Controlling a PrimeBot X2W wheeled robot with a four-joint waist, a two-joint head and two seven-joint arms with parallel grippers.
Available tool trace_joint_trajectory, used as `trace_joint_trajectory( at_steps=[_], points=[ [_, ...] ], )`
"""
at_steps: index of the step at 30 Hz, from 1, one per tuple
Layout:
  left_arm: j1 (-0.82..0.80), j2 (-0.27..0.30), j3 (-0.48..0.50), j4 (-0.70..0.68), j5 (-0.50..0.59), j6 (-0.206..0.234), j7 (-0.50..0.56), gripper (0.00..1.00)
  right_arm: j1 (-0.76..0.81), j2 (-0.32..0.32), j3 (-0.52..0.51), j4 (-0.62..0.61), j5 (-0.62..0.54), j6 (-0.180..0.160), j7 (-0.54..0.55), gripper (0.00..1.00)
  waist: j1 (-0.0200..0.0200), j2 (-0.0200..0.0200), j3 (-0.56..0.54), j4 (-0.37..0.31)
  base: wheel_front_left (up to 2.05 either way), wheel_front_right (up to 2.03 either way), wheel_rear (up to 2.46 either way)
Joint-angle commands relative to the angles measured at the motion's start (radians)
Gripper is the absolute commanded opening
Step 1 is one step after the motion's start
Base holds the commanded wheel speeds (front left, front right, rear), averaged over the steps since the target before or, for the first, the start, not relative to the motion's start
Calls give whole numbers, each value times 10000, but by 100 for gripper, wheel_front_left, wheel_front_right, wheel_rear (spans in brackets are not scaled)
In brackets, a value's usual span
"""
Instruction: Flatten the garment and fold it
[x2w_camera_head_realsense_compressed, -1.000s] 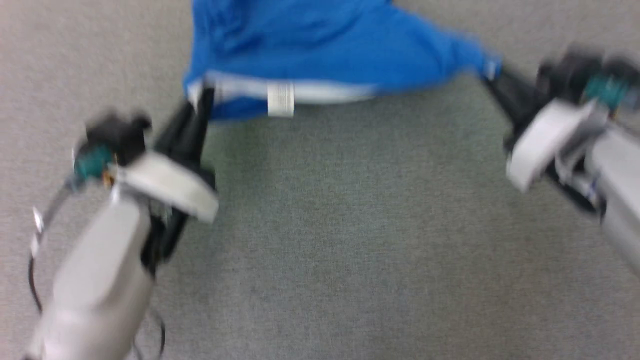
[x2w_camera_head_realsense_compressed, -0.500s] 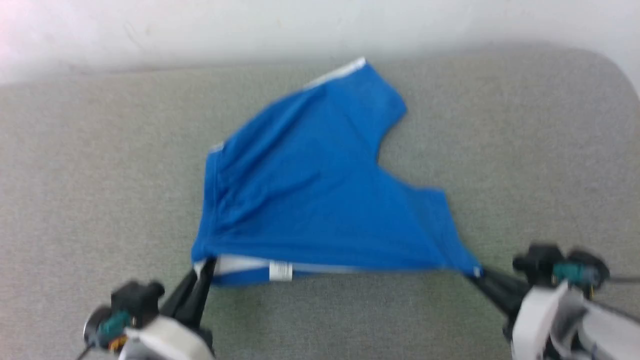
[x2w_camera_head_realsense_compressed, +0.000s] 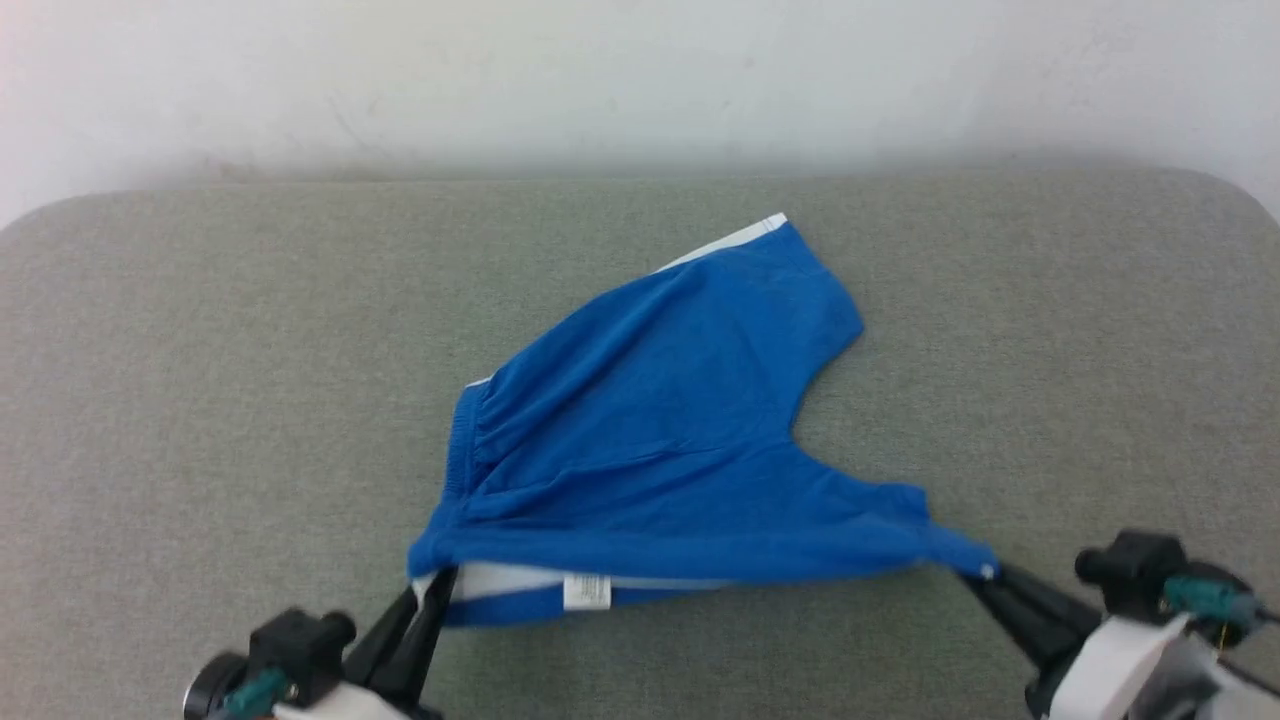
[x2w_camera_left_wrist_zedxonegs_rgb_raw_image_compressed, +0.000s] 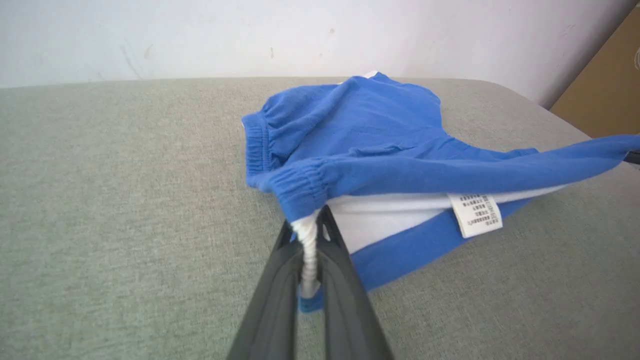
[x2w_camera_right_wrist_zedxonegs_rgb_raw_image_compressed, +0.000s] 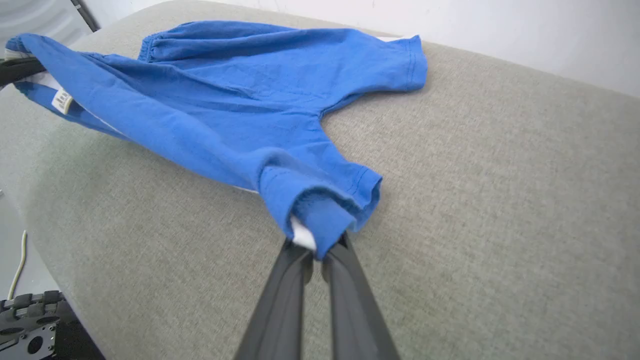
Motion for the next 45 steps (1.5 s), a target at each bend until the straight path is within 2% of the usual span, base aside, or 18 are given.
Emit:
trace_joint_trajectory(
  at_steps=[1, 6, 11, 17, 24, 29, 33, 40, 41, 42, 43, 44, 45],
  points=[
    [-478, -45, -7, -50, 184, -37, -83, 0, -336, 133, -322, -60, -172, -23, 125, 0, 1, 0, 43, 117, 0, 0, 0],
    [-1844, -308, -137, 360, 460, -422, -129, 0, -1746, 328, -833, 108, -658, -23, 637, 0, 1, 0, 450, 373, 0, 0, 0],
    [-3189, -567, -32, 1147, 577, -711, -225, 0, -3815, 378, -567, 674, -652, -23, 1452, 0, 1, 0, 1309, 550, 0, 0, 0],
    [-4514, -881, 423, 2167, 480, -973, -416, 0, -6569, 628, 233, 1989, -661, -23, 2283, 0, 1, 0, 2590, 838, 0, 0, 0],
    [-5690, -1458, 577, 3354, 704, -1184, -509, 0, -9132, 1425, 1110, 4315, -666, -23, 2740, 0, 1, 0, 3626, 1200, 0, 0, 0],
    [-6158, -1743, 593, 3861, 1125, -1164, -525, 0, -10217, 1981, 1862, 5958, -801, -23, 2834, 0, 1, 0, 4106, 1433, 0, 0, 0],
    [-6337, -1983, 625, 4264, 1307, -1336, -527, 0, -10647, 2170, 2709, 6936, -796, -23, 2999, 0, 1, 0, 4285, 1533, 0, 0, 0],
    [-6356, -2199, 682, 4650, 1537, -1587, -529, 0, -10854, 2217, 3563, 7536, -171, -23, 2568, 0, 1, 0, 4084, 1531, 0, 0, 0],
    [-6294, -2225, 803, 4549, 1633, -1612, -529, 33, -10910, 2155, 3662, 7552, 74, -23, 2159, 15, 1, 0, 3869, 1515, 0, 0, 0],
    [-6254, -2210, 877, 4438, 1722, -1609, -529, 100, -10933, 2112, 3739, 7519, 178, -23, 1987, 36, 1, 0, 3741, 1502, 0, 0, 0],
    [-6194, -2190, 967, 4335, 1775, -1629, -529, 100, -10950, 2059, 3810, 7464, 298, -23, 1843, 78, 1, 0, 3596, 1488, 0, 0, 0],
    [-6131, -2147, 1058, 4217, 1858, -1629, -529, 100, -10966, 1995, 3882, 7369, 436, -23, 1723, 100, 1, 0, 3454, 1475, 0, 0, 0],
    [-6057, -2107, 1150, 4057, 1945, -1611, -529, 100, -10991, 1906, 3934, 7251, 583, -23, 1591, 100, 1, 0, 3293, 1463, 0, 0, 0]
  ],
)
